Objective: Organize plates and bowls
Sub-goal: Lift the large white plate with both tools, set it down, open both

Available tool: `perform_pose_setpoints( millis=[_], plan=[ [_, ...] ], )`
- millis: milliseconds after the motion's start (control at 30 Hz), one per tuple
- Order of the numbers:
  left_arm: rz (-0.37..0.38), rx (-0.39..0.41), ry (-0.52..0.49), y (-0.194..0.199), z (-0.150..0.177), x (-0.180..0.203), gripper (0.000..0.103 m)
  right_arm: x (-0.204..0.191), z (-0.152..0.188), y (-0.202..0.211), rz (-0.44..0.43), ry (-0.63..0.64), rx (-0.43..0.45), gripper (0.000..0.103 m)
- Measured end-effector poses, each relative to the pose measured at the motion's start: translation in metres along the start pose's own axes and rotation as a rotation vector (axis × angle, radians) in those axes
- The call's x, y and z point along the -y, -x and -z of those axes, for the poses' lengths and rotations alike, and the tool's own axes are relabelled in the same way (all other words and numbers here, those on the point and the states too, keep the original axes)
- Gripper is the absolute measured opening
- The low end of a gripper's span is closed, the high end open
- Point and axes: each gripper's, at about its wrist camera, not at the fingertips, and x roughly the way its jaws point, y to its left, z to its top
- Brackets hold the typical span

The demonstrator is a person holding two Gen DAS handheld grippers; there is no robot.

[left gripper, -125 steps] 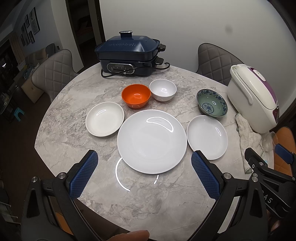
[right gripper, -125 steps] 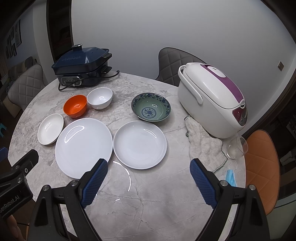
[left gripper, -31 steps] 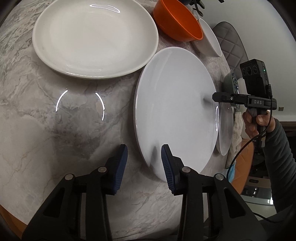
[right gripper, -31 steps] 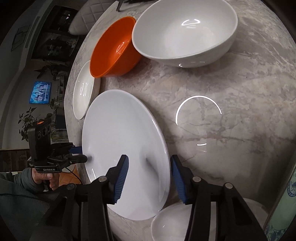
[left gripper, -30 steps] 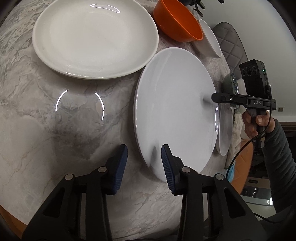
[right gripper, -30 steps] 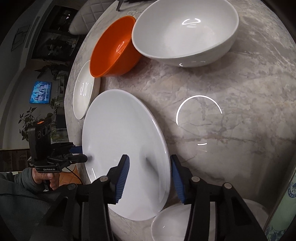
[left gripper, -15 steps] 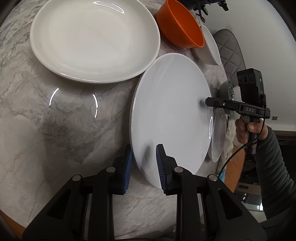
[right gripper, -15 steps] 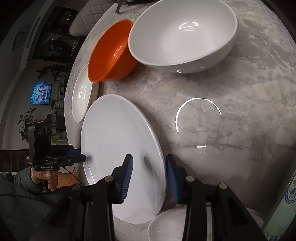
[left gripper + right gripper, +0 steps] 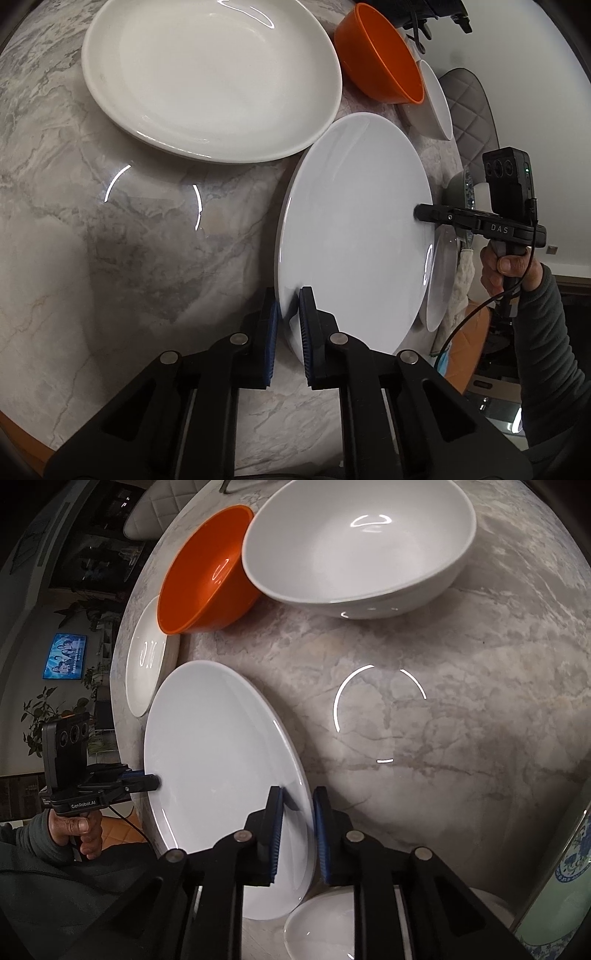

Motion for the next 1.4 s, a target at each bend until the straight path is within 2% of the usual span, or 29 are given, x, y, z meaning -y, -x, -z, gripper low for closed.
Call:
perform_pose_setpoints(
  millis=[367,767,1133,1300,1400],
  plan=[
    [-0.001,0.011,0.006,0.006,-0.005,0.008,0.009,-0.005,0.004,-0.006,0.001,-0.038,-0.009,0.019],
    [-0.002,0.040,-0.042,0.028,0.002,0.021,0.009,-0.020,0.020,0.002,0.018,-0.035,0.039,0.019],
    [-0.042,0.024,-0.108,0.057,0.040,0.008,0.010,-0.069,0.076,-0.011,0.006,-0.067,0.107,0.019],
    [-0.073,-0.001,-0.143,0.055,0.048,-0.007,0.010,-0.092,0.103,-0.033,0.019,-0.103,0.143,0.019],
    [-0.078,-0.018,-0.175,0.048,0.052,-0.016,0.010,-0.092,0.123,-0.047,0.013,-0.176,0.185,0.019]
  ],
)
